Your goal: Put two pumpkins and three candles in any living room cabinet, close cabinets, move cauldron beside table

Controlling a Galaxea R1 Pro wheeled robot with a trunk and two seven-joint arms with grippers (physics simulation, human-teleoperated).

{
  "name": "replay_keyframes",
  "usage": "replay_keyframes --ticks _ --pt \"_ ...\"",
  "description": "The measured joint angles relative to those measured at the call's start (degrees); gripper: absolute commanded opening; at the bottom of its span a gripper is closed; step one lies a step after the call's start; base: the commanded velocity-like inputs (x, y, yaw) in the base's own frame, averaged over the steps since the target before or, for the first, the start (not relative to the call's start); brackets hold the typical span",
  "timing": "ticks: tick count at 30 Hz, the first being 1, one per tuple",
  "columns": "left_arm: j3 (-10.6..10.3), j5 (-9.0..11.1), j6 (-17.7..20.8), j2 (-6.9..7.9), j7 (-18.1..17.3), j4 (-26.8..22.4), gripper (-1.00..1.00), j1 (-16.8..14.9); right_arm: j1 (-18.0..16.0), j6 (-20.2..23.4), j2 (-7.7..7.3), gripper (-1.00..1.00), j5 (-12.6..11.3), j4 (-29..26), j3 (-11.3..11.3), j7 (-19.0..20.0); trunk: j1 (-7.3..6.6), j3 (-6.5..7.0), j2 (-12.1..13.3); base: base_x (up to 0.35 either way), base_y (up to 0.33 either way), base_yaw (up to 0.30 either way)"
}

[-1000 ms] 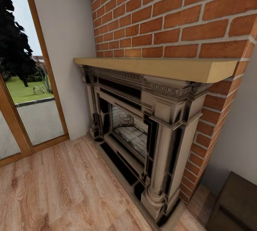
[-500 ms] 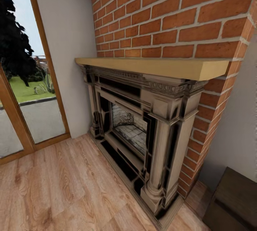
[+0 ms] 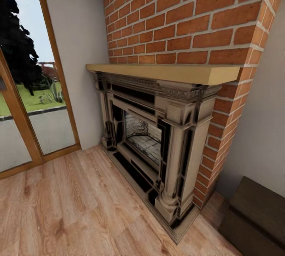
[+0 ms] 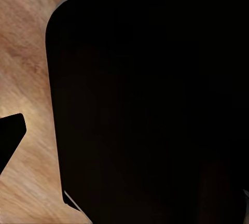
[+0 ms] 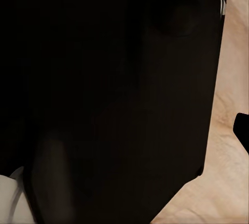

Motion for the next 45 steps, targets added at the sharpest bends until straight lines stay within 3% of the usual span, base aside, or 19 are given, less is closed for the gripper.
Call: replay_keyframes --ticks 6,10,11,12,13,16,19,21,24,26,29,33,40,45 --pt "0.38 0.12 0.16 -0.03 0.02 -0.13 1.0 -0.02 -0.02 0.07 -0.25 1.0 -0.12 -0.16 -0.12 0.07 0.0 0.0 0.0 -0.007 0.0 -0.206" --pt "0.7 0.62 2.72 0.26 -0.16 -4.67 1.0 -0.13 -0.81 0.64 -0.39 1.0 -0.25 -2.99 -0.34 0.19 0.0 0.01 0.0 -0.001 0.0 -0.255" --pt "0.77 0.67 5.39 0.31 -0.12 -7.8 1.0 -0.32 -1.75 1.11 -0.38 1.0 -0.58 -4.77 -0.39 0.22 0.0 0.02 0.0 0.0 0.0 -0.26" --pt "0.86 0.67 11.18 0.48 0.03 -13.73 1.0 -0.82 -3.69 3.16 -0.39 1.0 -1.59 -7.37 -0.45 0.26 0.0 0.01 0.0 0.0 0.0 -0.261" --pt "0.89 0.67 13.53 0.61 0.08 -16.9 1.0 -0.93 -4.64 4.31 -0.39 1.0 -2.08 -8.25 -0.45 0.27 0.0 0.01 0.0 0.0 0.0 -0.261" --pt "2.74 0.67 23.86 2.23 0.23 -31.17 1.0 -1.41 -9.87 12.29 -0.55 1.0 -5.73 -11.98 -0.43 0.26 0.0 0.02 0.0 0.0 0.0 -0.262" --pt "6.41 0.66 27.1 2.83 0.65 -39.82 1.0 -2.08 -13.22 16.13 -0.59 1.0 -7.87 -15.02 -0.43 0.15 0.0 0.02 0.0 0.0 0.0 -0.262" --pt "8.13 0.55 27.55 2.9 1.3 -42.8 1.0 -2.59 -14.55 17.3 -0.59 1.0 -8.52 -17.09 -0.43 0.13 0.0 0.01 0.0 0.0 0.0 -0.263" --pt "8.74 0.33 25.73 2.85 1.65 -43.95 1.0 -2.82 -15.17 17.6 -0.57 1.0 -8.84 -18.31 -0.43 0.05 0.0 0.0 0.0 0.0 0.0 -0.263" --pt "8.79 0.28 22.25 2.82 1.66 -43.62 1.0 -2.89 -15.33 17.47 -0.53 1.0 -8.93 -18.58 -0.43 -0.02 0.0 0.0 0.0 0.0 0.0 -0.264" --pt "8.78 0.2 15.81 2.45 1.48 -38.32 1.0 -2.92 -15.38 17.04 -0.51 1.0 -9.04 -18.45 -0.33 0.09 0.0 0.0 0.0 0.0 0.0 -0.265" --pt "8.62 0.03 11.46 1.92 1.64 -30.81 1.0 -2.93 -15.38 15.43 -0.53 1.0 -9.2 -18.23 -0.26 0.23 0.0 0.0 0.0 -0.064 0.0 -0.265" --pt "8.6 -0.06 7.85 1.8 1.78 -27.01 1.0 -2.94 -15.29 14.97 -0.43 1.0 -9.23 -18.2 -0.25 0.29 0.0 0.0 0.0 -0.137 0.0 -0.265" --pt "8.54 -0.1 1.28 1.73 1.76 -23.62 1.0 -2.94 -15.13 14.88 -0.53 1.0 -9.23 -18.13 -0.32 0.29 0.0 0.0 0.0 -0.022 0.0 -0.266"
